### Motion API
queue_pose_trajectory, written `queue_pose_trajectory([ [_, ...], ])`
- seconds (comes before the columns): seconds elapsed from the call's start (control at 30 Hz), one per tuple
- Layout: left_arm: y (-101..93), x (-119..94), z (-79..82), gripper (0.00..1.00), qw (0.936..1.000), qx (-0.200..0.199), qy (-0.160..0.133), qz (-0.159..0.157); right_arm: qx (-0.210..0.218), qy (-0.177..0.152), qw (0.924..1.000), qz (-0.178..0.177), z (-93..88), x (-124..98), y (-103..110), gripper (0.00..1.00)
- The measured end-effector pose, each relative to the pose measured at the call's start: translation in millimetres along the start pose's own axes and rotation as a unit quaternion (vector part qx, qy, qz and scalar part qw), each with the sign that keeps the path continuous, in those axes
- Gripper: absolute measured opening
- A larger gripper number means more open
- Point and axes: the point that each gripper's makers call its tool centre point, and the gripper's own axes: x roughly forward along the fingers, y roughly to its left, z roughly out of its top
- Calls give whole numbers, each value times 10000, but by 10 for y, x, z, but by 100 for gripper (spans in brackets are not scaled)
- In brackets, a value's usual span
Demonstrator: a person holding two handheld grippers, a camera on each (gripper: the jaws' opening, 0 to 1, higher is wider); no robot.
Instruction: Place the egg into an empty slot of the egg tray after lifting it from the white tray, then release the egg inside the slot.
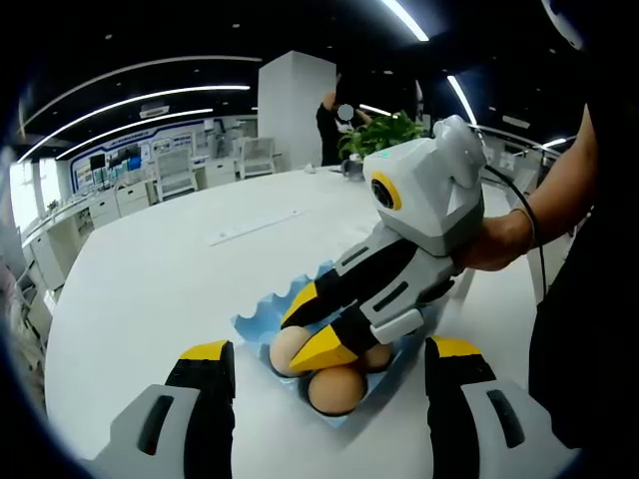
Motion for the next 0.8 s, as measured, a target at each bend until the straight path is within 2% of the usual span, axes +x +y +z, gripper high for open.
queue_pose_trajectory([
  [0.3, -33, 7, 37, 78, 10000, 46, -21, -8, 465, -49, 9989, 11, -31, -146, -28, 23],
  [0.5, -70, 17, 43, 78, 10000, 63, -15, -39, 666, -342, 9971, -155, 10, -385, -118, 23],
  [0.7, -96, 40, 61, 78, 9999, 76, -28, -71, 810, -732, 9920, -631, -19, -776, -349, 23],
  [0.73, -100, 45, 69, 78, 9999, 84, -39, -76, 795, -853, 9894, -868, -22, -896, -444, 23],
  [0.8, -104, 53, 79, 78, 9999, 79, -55, -87, 805, -896, 9872, -1047, -48, -1013, -522, 23],
])
